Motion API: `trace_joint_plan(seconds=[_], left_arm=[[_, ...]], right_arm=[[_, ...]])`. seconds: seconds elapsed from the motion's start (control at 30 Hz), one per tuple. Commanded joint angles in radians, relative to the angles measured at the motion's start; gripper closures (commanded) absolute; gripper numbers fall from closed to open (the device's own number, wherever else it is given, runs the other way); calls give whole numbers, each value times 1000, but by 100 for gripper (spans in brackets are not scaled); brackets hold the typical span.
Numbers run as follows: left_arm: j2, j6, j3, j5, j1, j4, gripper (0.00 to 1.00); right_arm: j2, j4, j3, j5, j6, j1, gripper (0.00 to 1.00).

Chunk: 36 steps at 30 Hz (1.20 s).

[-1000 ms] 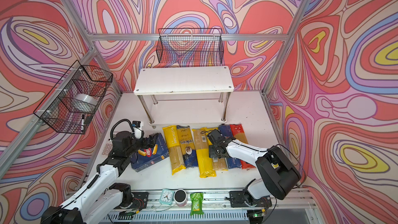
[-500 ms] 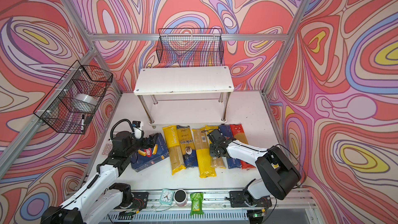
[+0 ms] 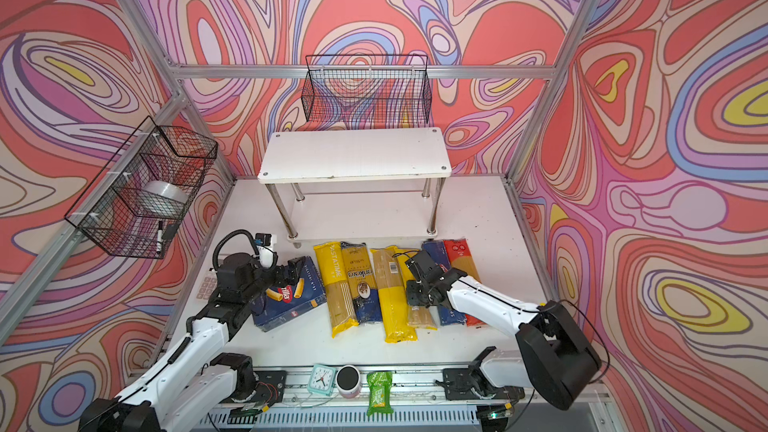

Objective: Place and organize the pasta boxes and bags onto the shelf

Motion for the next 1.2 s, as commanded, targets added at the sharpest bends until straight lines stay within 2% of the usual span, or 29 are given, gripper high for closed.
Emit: trace_joint_plan(seconds=[0.0,0.13,0.3,0.53,0.73,1.03,1.17], left_arm=[[-13,-10,14,-6,-2,-2,0],[-12,-9,16,-7,-1,-2,0],[-15,-10,15,-7,-2,-2,0],[-12,-10,15,-7,-1,-2,0],[-4,-10,20,-9,-2,-2,0],[-1,-10,21,-11,-1,-4,0],[2,-10,23,-12,-2,-3,0]], right_arm=[[-76,6,42,-32,-50,5,100],[-123,14,64,-78,-84,7,100],[-160,62,93,-202,-120,7,100],[-212,50,163,-217,-167,9,100],[-227,53,229,-283,-248,10,100],[-211,-79,396,-286,-387,10,100],[-222,-97,442,-281,-409,11,100]])
